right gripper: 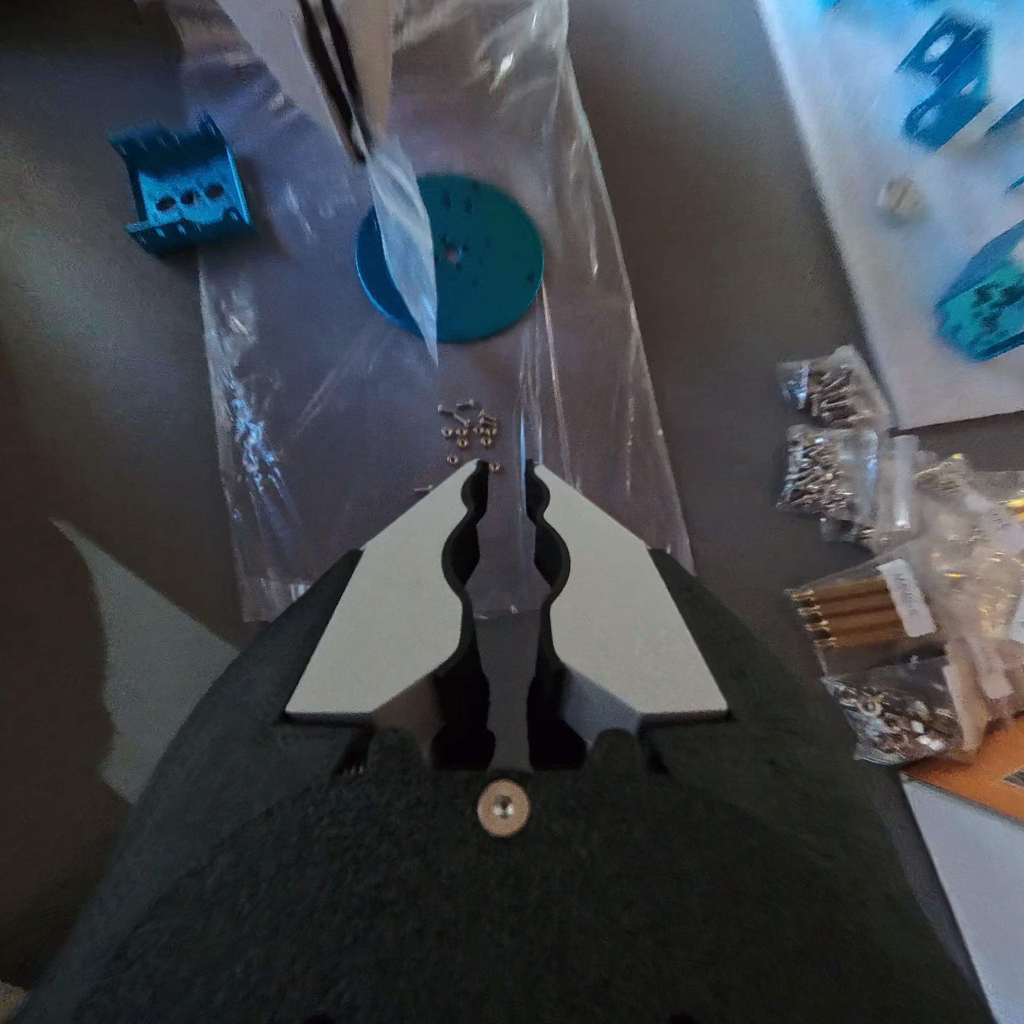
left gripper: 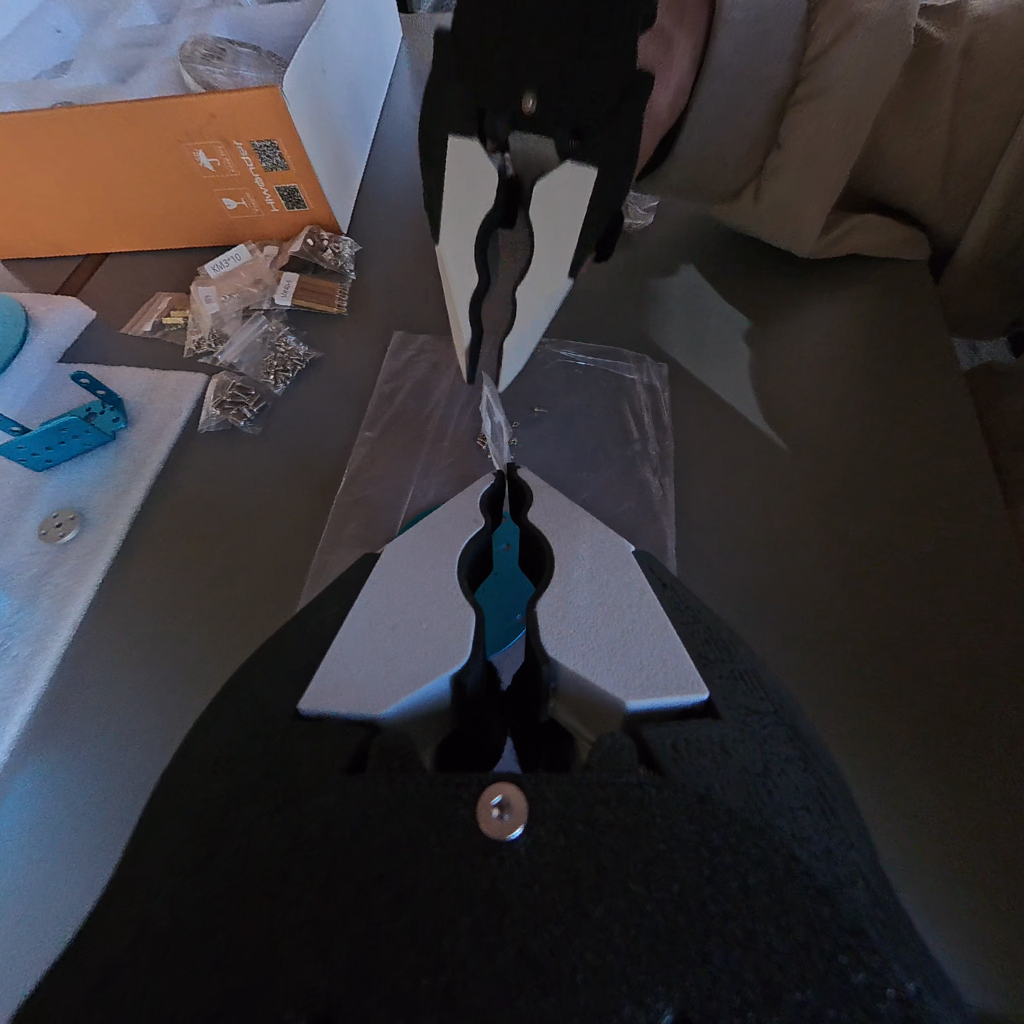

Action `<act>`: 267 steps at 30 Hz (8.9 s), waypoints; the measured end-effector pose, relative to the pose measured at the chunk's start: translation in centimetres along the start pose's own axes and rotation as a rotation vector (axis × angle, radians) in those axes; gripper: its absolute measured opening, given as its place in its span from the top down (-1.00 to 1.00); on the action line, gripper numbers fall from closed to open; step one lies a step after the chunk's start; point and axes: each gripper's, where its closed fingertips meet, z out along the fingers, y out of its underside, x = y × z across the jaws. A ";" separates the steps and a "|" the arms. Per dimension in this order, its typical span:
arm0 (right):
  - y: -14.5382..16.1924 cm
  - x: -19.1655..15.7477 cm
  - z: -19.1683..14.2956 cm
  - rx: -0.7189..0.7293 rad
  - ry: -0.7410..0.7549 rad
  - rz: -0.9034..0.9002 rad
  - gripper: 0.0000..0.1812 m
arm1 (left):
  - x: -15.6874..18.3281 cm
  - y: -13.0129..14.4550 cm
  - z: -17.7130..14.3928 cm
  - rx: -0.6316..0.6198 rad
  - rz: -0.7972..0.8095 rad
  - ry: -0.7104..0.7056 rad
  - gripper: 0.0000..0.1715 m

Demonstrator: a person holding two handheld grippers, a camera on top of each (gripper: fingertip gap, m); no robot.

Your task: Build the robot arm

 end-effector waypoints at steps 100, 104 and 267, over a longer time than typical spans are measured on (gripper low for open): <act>0.5 -2.2 1.8 -0.042 -0.075 -0.035 0.92 | -0.5 0.0 -0.9 0.010 -0.015 -0.003 1.00; 0.5 -2.0 1.8 -0.042 -0.060 -0.046 0.97 | -0.4 0.0 -0.7 0.007 -0.014 0.002 1.00; -13.1 -3.0 -7.9 0.839 -0.298 0.214 1.00 | 1.0 -8.1 -3.7 0.564 -0.193 0.134 1.00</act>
